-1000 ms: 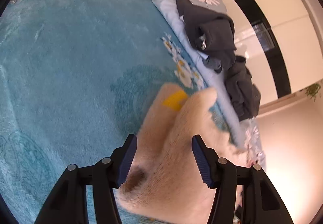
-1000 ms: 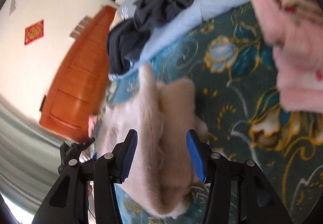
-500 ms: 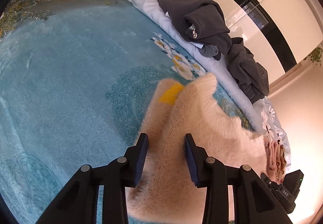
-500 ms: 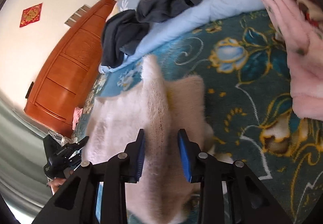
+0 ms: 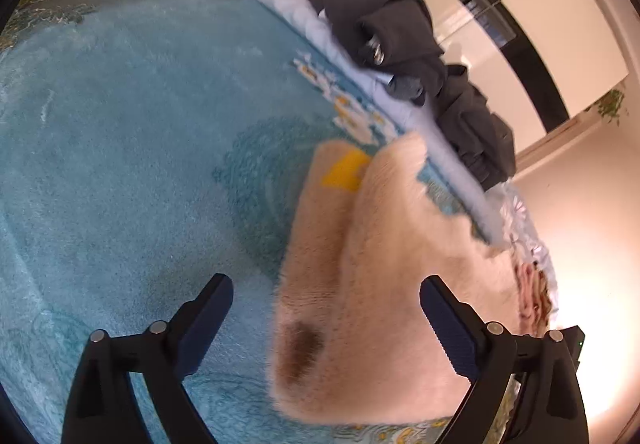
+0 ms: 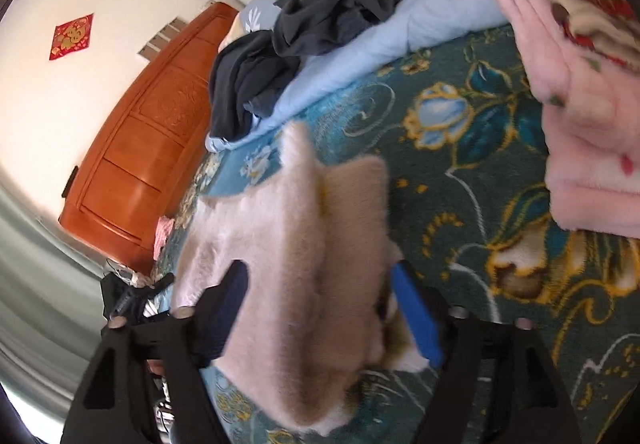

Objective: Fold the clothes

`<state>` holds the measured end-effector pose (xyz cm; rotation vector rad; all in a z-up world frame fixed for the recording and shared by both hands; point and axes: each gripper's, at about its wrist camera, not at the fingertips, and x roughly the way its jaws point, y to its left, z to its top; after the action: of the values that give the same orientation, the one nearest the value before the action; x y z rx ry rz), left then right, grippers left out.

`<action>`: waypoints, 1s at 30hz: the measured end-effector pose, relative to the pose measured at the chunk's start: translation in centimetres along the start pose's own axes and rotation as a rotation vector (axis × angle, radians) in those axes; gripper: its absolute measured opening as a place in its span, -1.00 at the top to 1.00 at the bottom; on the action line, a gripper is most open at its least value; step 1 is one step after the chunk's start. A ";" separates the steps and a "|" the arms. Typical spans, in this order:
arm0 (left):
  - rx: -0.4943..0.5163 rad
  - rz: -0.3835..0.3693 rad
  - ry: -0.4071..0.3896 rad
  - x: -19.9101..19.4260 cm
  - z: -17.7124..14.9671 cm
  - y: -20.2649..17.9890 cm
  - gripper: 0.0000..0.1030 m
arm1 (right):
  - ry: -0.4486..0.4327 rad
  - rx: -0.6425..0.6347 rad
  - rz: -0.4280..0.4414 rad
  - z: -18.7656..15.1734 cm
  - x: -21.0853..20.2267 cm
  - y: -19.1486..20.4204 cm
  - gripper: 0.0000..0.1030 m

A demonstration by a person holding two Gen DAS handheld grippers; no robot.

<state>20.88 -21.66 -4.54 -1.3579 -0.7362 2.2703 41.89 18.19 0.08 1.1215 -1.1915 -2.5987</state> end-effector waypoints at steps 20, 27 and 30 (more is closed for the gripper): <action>0.177 0.007 0.107 3.5 2.2 -2.2 -0.98 | 0.109 -0.013 0.084 -0.1 4.4 -0.3 -0.62; 0.190 -0.078 0.081 3.8 2.3 -1.9 -0.82 | 0.094 -0.036 0.092 -0.5 5.0 0.8 -0.62; 0.175 -0.108 0.093 4.2 2.8 -1.8 -0.67 | 0.099 -0.025 0.133 -0.3 5.6 0.8 -0.61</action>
<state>16.57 -18.52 -5.23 -1.3000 -0.5526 2.1180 37.78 15.56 -2.83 1.1116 -1.1677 -2.4243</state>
